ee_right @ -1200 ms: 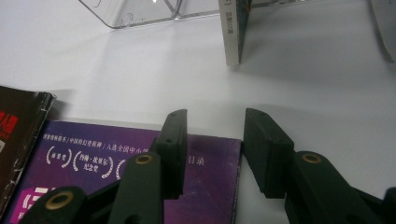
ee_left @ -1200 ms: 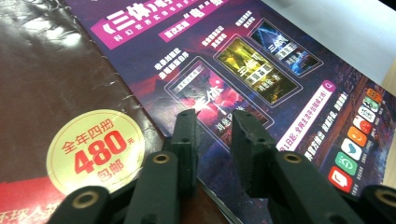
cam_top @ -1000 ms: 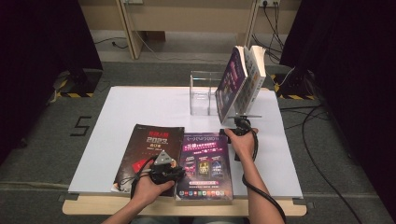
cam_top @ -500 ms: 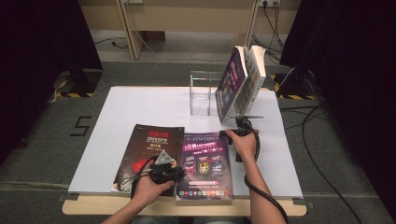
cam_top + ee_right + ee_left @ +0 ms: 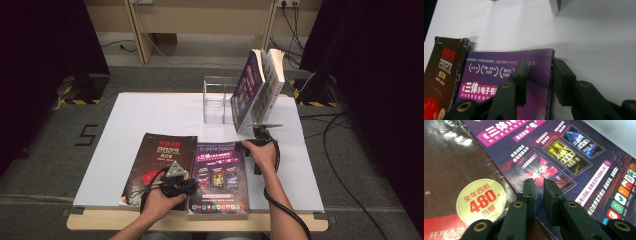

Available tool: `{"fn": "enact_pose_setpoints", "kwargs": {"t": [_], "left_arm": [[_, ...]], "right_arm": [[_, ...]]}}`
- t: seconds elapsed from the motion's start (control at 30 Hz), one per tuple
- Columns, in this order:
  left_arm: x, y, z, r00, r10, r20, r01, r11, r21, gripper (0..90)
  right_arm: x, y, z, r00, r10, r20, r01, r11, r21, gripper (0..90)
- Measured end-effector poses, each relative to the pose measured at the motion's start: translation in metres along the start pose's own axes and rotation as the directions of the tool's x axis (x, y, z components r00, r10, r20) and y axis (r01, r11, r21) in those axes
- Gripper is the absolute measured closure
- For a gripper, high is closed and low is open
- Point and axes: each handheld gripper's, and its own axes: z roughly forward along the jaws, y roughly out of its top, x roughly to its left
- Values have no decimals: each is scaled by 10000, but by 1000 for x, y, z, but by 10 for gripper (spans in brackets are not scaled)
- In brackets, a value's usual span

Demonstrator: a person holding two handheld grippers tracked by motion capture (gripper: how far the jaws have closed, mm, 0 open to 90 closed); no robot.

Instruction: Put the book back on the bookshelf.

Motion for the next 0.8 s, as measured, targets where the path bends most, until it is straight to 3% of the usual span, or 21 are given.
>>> {"fn": "enact_pose_setpoints", "kwargs": {"t": [0.23,0.37,0.47,0.6,0.7,0.8], "left_arm": [[0,0,0,10000,19,1,-19,10000,1,794],[0,0,0,10000,3,-5,-3,10000,6,797],[0,0,0,10000,6,-8,-6,10000,8,798],[0,0,0,10000,8,-11,-8,10000,1,798],[0,0,-1,10000,13,-27,-13,10000,-2,798],[0,-1,-1,10000,6,-27,-6,10000,-5,796]], "right_arm": [[0,0,-2,9995,247,-210,-248,9997,-42,765],[0,-1,-5,9987,309,-414,-316,9994,-162,752],[-1,-3,-3,9962,459,-735,-453,9989,102,711],[-2,-7,0,9964,416,-734,-399,9989,244,718],[-3,-7,1,9960,409,-798,-394,9990,201,765],[-2,-6,-1,9918,545,-1158,-536,9985,104,835]]}}
